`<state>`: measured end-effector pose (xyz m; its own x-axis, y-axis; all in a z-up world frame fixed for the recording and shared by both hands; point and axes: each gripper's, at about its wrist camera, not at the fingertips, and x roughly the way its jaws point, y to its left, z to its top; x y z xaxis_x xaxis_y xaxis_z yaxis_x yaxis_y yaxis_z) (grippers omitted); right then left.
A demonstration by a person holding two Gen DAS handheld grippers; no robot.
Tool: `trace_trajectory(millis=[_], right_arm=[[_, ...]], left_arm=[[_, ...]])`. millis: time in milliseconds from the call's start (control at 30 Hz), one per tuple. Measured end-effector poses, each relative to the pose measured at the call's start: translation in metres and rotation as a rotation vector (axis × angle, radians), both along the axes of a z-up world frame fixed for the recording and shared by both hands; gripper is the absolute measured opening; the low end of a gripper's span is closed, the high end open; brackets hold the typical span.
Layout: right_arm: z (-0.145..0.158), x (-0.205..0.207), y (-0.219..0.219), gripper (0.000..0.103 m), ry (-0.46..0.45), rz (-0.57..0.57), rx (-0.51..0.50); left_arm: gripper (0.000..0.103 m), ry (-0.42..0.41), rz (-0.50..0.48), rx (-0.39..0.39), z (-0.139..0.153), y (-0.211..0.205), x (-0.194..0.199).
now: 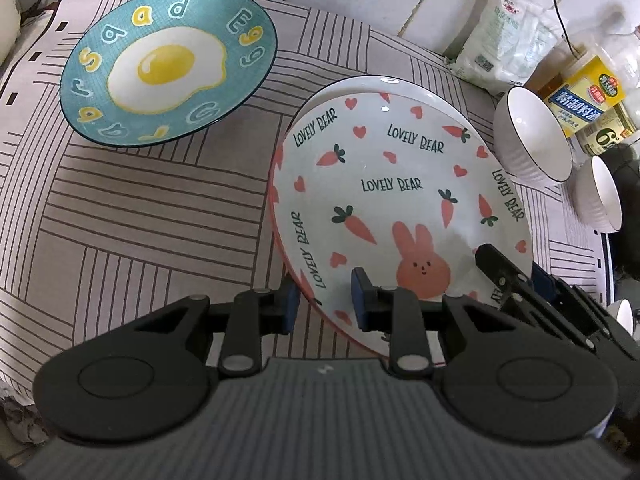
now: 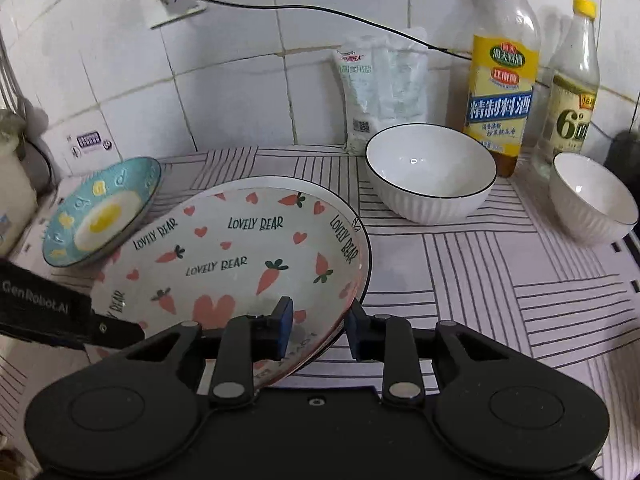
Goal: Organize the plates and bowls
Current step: 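Carry the bunny plate onto the white plate and open both grippers, then move both grippers to the blue egg plate rim and close them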
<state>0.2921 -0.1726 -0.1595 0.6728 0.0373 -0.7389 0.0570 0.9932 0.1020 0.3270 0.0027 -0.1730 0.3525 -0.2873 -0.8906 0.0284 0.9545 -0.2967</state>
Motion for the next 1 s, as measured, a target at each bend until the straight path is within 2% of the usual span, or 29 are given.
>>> trace_trajectory(millis=[133,300,400,533,633,700,833,1000], right_arm=[[-0.003,0.001,0.007,0.031,0.005,0.015,-0.079],[-0.005,-0.001,0.013,0.031,-0.013,0.038,-0.116],[0.002,-0.004,0.009,0.031,-0.004,0.012,-0.056],[0.025,-0.011,0.016,0.031,0.003,0.039,-0.059],[0.045,-0.018,0.023,0.031,-0.011,0.083,-0.051],[0.057,-0.022,0.028,0.035,-0.019,0.105,-0.043],[0.085,-0.029,0.038,0.045,-0.045,0.139,-0.032],[0.106,-0.038,0.053,0.055,-0.088,0.185,0.003]], left_arm=[[0.024,-0.004,-0.007,-0.011,0.002,0.0,-0.002],[0.023,-0.014,-0.026,-0.013,0.003,-0.005,-0.004],[0.023,-0.004,-0.04,0.001,0.007,-0.005,-0.007],[0.027,-0.061,-0.067,0.074,0.023,-0.003,-0.019],[0.035,-0.106,-0.087,0.128,0.037,0.001,-0.027],[0.042,-0.12,-0.088,0.128,0.045,0.011,-0.031],[0.047,-0.147,-0.106,0.144,0.059,0.031,-0.043],[0.056,-0.222,-0.08,0.172,0.078,0.063,-0.057]])
